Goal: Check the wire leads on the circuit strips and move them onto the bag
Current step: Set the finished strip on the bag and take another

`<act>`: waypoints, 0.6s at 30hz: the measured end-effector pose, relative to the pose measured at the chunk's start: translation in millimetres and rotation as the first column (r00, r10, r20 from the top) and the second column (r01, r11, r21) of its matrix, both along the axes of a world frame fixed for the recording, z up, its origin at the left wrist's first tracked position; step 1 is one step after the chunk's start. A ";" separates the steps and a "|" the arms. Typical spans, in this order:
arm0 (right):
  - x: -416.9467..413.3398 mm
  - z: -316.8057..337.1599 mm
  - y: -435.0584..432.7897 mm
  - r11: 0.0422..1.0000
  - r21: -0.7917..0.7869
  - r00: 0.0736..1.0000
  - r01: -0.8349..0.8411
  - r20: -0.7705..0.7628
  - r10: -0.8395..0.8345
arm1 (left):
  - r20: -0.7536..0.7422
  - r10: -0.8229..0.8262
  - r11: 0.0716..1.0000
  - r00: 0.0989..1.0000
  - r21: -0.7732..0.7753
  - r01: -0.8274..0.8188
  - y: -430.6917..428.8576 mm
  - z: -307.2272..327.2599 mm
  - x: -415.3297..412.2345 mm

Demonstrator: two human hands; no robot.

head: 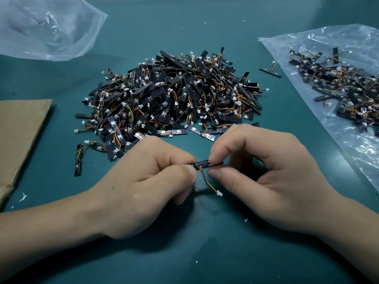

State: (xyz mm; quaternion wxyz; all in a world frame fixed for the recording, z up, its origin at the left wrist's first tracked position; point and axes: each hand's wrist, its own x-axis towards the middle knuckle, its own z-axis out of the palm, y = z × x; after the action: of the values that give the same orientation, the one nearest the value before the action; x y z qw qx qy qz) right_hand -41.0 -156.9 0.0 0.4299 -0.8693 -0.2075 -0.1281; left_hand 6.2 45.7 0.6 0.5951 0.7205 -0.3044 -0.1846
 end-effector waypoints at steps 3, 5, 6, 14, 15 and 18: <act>1.1 1.2 -0.7 1.000 -0.007 1.000 0.030 0.008 -0.030 | -0.021 0.015 1.000 1.000 -0.016 -0.015 0.5 -2.2 -2.6; 0.7 0.9 -0.5 0.999 -0.003 0.999 0.049 0.001 -0.049 | 0.078 0.011 1.000 0.997 -0.005 -0.011 -0.6 -1.3 -3.2; 0.5 0.3 -0.5 0.998 0.001 0.998 0.055 -0.006 -0.055 | 0.148 0.013 1.000 0.989 0.019 -0.016 -1.3 0.3 -1.8; -0.6 -1.2 -0.3 0.989 0.089 0.992 0.114 -0.065 -0.109 | 0.349 0.155 0.986 0.924 -0.004 -0.164 2.7 1.2 5.2; -0.4 -1.3 -0.1 0.988 0.098 0.992 0.116 -0.069 -0.109 | 0.358 0.155 0.986 0.921 -0.002 -0.166 2.6 1.2 5.1; 0.0 -2.3 -1.5 0.990 0.098 0.992 0.106 -0.079 -0.099 | 0.377 0.172 0.982 0.910 0.011 -0.190 1.6 0.5 5.6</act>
State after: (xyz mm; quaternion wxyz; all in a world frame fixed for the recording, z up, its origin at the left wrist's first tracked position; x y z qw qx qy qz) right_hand -41.1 -158.4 -2.3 0.4737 -0.8600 -0.1397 -0.1284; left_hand 11.8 47.3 1.1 0.5235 0.7813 -0.3398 0.0051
